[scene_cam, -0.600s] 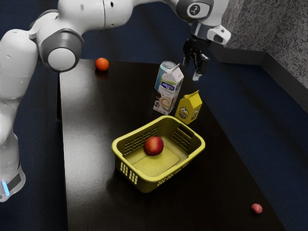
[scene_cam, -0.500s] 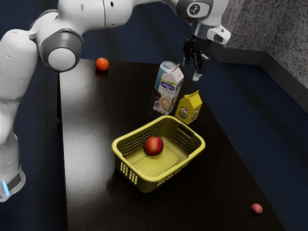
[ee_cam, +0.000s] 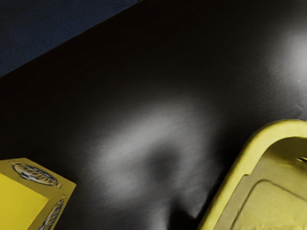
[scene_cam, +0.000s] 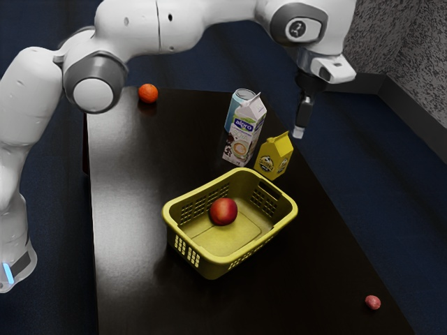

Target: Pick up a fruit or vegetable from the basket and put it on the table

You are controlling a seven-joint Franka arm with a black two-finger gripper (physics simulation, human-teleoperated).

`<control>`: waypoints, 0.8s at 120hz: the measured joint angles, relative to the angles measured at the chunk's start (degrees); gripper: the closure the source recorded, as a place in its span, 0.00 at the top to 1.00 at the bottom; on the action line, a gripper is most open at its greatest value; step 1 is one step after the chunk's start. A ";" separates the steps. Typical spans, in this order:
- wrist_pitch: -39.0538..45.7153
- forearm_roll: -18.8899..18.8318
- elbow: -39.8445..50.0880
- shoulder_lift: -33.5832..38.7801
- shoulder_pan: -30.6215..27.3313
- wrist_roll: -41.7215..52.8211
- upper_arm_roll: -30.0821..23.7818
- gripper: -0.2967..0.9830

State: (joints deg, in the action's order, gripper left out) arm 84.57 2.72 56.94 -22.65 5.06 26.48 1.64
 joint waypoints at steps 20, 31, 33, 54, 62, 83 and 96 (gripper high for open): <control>0.11 -2.65 8.43 6.86 0.59 10.33 -5.01 0.77; 2.44 -3.04 18.86 12.92 0.51 15.05 -5.63 0.77; 2.88 -3.07 20.53 13.87 0.49 15.88 -5.82 0.77; 8.55 -3.17 38.32 22.72 0.96 24.53 -7.87 0.77; 10.68 -3.11 42.36 24.54 1.87 27.47 -8.01 0.77; 14.97 -2.65 48.86 27.39 1.53 33.77 -8.10 0.77; 17.17 -2.34 51.22 27.84 0.07 36.83 -8.74 0.77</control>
State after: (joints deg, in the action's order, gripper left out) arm 101.74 0.39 108.17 5.19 5.13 63.32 -7.10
